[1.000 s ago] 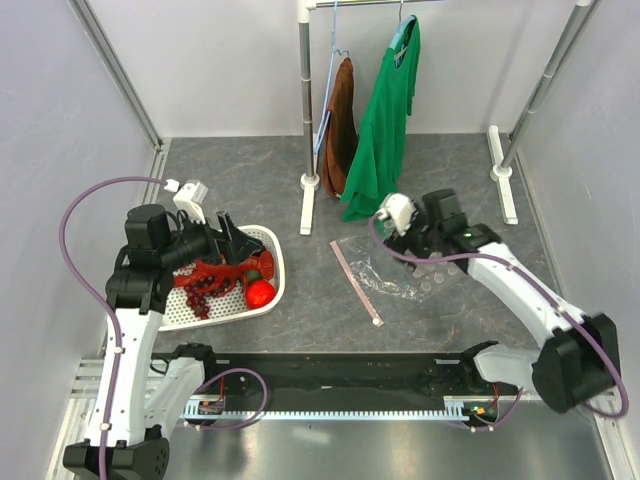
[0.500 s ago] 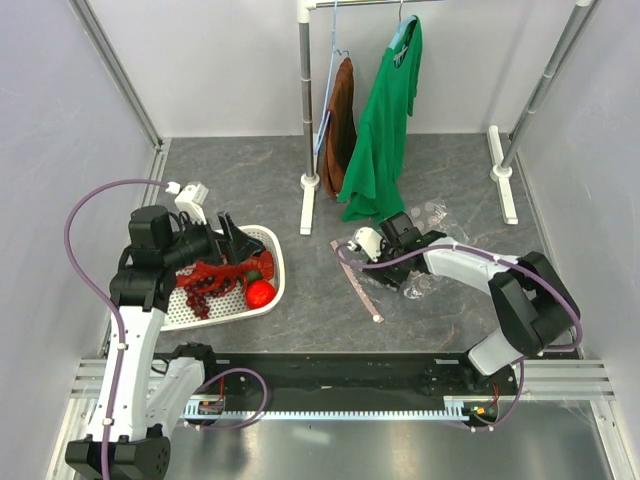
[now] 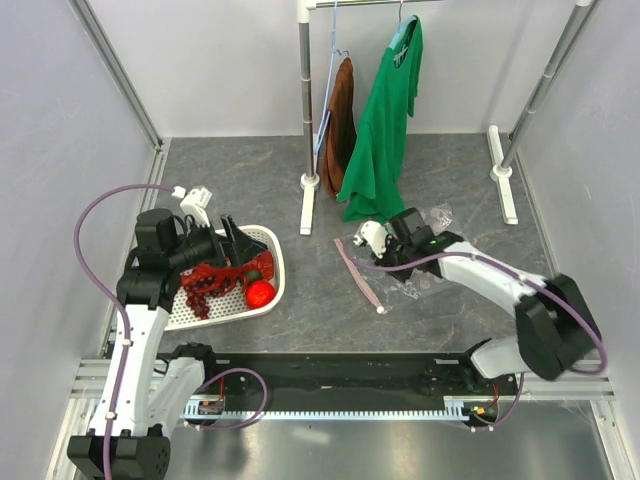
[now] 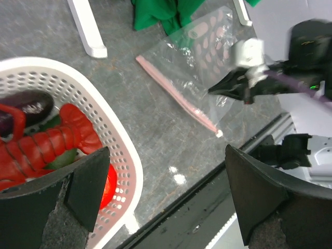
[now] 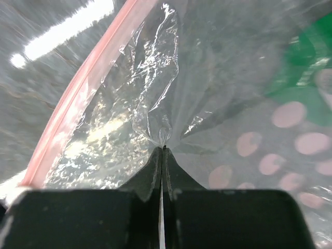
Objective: Place the food in the zip-top bag and seal the zipper
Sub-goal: Pick up the zipper food storage bag at the center of the board.
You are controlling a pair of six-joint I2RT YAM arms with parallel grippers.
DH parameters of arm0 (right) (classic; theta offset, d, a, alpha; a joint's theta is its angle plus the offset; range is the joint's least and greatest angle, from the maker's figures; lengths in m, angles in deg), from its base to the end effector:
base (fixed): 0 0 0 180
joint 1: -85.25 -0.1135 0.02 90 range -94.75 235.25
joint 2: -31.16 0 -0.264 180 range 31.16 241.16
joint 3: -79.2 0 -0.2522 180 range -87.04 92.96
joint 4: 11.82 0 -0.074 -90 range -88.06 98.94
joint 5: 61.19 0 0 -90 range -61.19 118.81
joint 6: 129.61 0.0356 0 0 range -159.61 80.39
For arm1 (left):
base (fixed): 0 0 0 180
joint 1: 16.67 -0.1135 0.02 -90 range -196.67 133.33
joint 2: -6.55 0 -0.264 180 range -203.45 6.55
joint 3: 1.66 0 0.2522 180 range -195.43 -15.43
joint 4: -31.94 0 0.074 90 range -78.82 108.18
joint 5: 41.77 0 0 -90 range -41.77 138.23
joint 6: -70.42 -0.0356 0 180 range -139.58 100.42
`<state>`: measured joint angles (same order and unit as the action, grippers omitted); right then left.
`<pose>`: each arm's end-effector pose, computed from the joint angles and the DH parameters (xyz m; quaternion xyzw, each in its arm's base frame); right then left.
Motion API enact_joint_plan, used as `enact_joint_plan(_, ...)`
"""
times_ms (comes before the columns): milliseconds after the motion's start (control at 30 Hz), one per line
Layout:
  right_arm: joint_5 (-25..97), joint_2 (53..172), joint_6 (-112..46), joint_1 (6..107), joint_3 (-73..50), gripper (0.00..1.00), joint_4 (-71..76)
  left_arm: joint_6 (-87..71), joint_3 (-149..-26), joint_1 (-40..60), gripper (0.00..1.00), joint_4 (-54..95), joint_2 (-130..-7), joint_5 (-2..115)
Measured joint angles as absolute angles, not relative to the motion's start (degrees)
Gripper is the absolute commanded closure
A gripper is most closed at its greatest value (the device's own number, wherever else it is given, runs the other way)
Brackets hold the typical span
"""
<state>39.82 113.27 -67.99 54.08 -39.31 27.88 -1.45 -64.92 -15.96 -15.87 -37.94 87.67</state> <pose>0.2307 0.1475 0.1915 -0.4991 0.8230 0.0989 0.2526 0.1589 -0.0246 0.3304 0.0463 0.8278 -0.3650 0.4235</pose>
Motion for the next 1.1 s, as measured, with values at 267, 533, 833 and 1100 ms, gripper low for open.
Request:
enact_joint_plan(267,47.1,97.75,-61.17,57.4,-34.96,1.0,30.72,7.21,-53.1,-15.04,0.11,-7.76,-37.44,93.09)
enact_joint_plan(533,50.66,92.96,-54.59,57.4,-34.85,1.0,32.62,17.07,-51.5,0.31,0.17,5.23,-45.02,89.27)
enact_joint_plan(833,51.49,89.25,-51.25,57.4,-37.21,1.0,32.6,26.14,-51.72,7.02,0.15,18.4,-58.72,87.52)
enact_joint_plan(1100,51.71,88.77,-50.75,57.4,-37.91,1.0,32.62,31.27,-54.89,13.53,0.14,27.67,-65.81,87.8)
